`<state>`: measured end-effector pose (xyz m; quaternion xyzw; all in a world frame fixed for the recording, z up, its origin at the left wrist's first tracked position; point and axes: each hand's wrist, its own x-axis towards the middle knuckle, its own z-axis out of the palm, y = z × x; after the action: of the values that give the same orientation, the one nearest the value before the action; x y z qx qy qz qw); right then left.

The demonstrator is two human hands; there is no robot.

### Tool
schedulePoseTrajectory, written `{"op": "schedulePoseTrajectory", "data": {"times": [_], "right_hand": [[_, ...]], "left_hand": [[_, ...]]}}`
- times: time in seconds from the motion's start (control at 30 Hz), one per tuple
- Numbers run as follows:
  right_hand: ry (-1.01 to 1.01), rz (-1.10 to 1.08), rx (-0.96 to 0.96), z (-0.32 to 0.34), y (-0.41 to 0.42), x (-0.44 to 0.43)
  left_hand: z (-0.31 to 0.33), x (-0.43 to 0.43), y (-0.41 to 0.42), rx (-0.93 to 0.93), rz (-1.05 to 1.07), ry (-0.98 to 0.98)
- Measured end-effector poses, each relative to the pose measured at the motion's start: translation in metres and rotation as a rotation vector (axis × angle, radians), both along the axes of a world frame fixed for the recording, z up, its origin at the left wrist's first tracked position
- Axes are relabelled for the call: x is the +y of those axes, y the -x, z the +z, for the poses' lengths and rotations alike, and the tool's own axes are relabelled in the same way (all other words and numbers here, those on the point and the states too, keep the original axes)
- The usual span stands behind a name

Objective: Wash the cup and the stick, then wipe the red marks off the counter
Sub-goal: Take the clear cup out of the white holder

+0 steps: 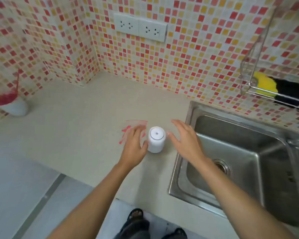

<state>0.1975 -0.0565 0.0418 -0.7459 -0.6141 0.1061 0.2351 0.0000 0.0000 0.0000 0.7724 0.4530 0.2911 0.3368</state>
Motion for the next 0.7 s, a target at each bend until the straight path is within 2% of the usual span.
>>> {"op": "schedulePoseTrajectory", "data": {"times": [0.13,0.33,0.43,0.5,0.57,0.7], "right_hand": [[0.082,-0.031,0.071,-0.018,0.025,0.014],[0.137,-0.058,0.150,-0.033,0.047,0.024],[0.148,-0.141,0.177,-0.032,0.056,0.025],[0.224,-0.198,0.107,-0.029,0.064,0.027],[0.275,-0.231,-0.043,-0.026,0.071,0.030],[0.293,-0.276,-0.172,-0.018,0.075,0.040]], "left_hand": [[-0.035,-0.009,-0.001,-0.001,0.033,0.185],[-0.059,-0.010,-0.015,-0.151,0.010,0.243],[-0.063,-0.006,-0.027,-0.236,0.040,0.286],[-0.058,-0.007,-0.036,-0.319,0.059,0.266],[-0.056,-0.009,-0.042,-0.387,0.087,0.259],[-0.074,-0.008,-0.044,-0.324,0.069,0.335]]}}
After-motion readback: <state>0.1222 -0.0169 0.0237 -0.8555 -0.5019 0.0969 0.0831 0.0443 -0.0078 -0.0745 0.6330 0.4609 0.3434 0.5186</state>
